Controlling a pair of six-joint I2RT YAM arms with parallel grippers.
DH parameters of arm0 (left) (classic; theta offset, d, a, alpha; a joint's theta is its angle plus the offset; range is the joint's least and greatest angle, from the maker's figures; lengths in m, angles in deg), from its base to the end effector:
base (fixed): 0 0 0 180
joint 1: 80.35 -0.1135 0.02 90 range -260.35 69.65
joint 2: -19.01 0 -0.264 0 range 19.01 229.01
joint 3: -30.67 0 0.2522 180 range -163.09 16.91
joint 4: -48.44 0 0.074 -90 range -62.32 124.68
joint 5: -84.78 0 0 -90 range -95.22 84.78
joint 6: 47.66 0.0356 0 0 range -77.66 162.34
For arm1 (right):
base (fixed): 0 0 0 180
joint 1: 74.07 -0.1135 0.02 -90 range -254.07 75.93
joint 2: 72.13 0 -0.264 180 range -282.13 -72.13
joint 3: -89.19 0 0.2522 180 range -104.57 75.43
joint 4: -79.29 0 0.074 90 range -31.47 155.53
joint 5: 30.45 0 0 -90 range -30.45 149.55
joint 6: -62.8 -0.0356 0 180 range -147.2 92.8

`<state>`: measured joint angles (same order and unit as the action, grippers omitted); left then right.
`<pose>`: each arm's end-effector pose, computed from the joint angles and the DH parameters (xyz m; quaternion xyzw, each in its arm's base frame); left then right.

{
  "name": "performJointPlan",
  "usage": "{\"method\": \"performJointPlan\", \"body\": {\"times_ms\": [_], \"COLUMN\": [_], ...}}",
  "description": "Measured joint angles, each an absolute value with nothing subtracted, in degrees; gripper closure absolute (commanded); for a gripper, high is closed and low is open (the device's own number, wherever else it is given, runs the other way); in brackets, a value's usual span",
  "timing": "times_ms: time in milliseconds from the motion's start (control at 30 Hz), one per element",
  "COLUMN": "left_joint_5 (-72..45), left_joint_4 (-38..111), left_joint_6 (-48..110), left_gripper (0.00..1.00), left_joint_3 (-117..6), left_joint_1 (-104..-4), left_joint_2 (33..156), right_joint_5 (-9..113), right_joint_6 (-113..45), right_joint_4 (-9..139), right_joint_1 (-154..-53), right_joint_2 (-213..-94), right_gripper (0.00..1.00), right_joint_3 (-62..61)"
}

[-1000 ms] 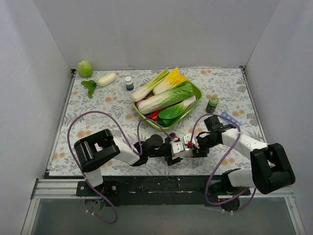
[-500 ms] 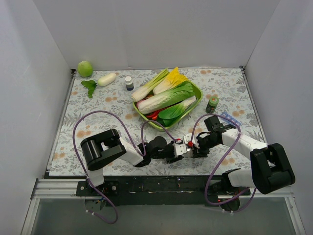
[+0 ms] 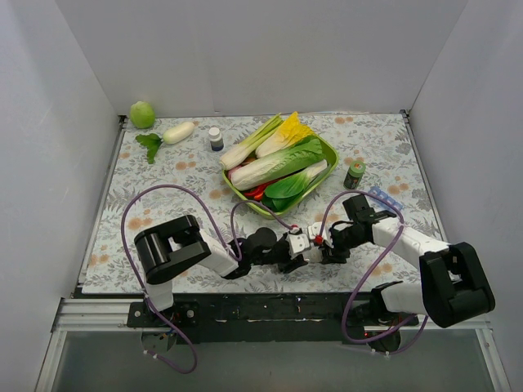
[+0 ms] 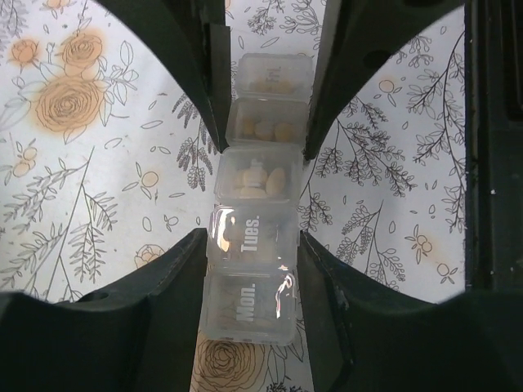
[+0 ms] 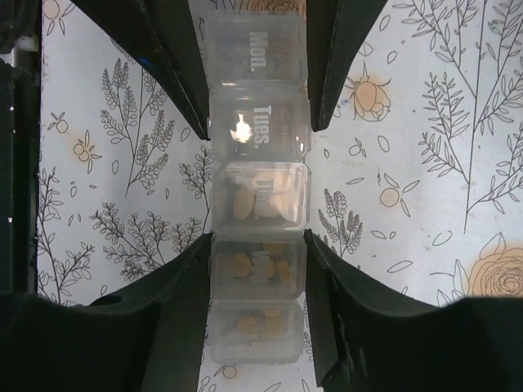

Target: Sort the pills into containers

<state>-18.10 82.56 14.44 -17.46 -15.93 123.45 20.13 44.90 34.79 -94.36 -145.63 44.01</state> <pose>0.1338 -0.2978 0.1183 0.3178 0.7636 -0.4643 0.3168 0.1770 0.0895 0.1500 -0.7067 0.6080 0.2385 0.2722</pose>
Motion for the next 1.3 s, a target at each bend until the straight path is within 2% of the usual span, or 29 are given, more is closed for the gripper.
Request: {"method": "performJointPlan", "body": {"times_ms": [267, 433, 733, 1000, 1133, 1300], "left_joint_5": [-20.7, -22.2, -21.9, -22.0, -22.1, -21.7], "left_joint_4": [84.0, 84.0, 82.9, 81.2, 80.3, 78.3], "left_joint_6": [6.5, 3.4, 1.6, -1.8, -5.9, -10.2], "left_gripper": [0.90, 0.82, 0.82, 0.52, 0.46, 0.44], "left_joint_3": [-16.4, -16.4, -15.8, -16.1, -16.1, -16.2], "left_joint_1": [-17.3, -18.0, -18.2, -19.2, -20.7, -22.6], "left_joint_2": [123.2, 123.2, 121.5, 120.9, 119.8, 118.2], "right_joint_5": [19.7, 19.5, 19.7, 19.5, 19.8, 20.0], "right_joint_6": [45.0, 45.0, 45.4, 45.4, 45.3, 45.0], "right_joint_4": [36.3, 36.6, 37.7, 38.3, 38.9, 39.0], "right_joint_1": [-94.8, -94.8, -95.5, -95.7, -95.8, -95.8], "right_joint_2": [-144.4, -144.2, -144.2, -144.2, -144.2, -144.2], "right_gripper": [0.61, 0.61, 0.61, 0.59, 0.56, 0.53], "right_joint_3": [45.1, 45.3, 45.6, 45.7, 45.8, 45.7]}}
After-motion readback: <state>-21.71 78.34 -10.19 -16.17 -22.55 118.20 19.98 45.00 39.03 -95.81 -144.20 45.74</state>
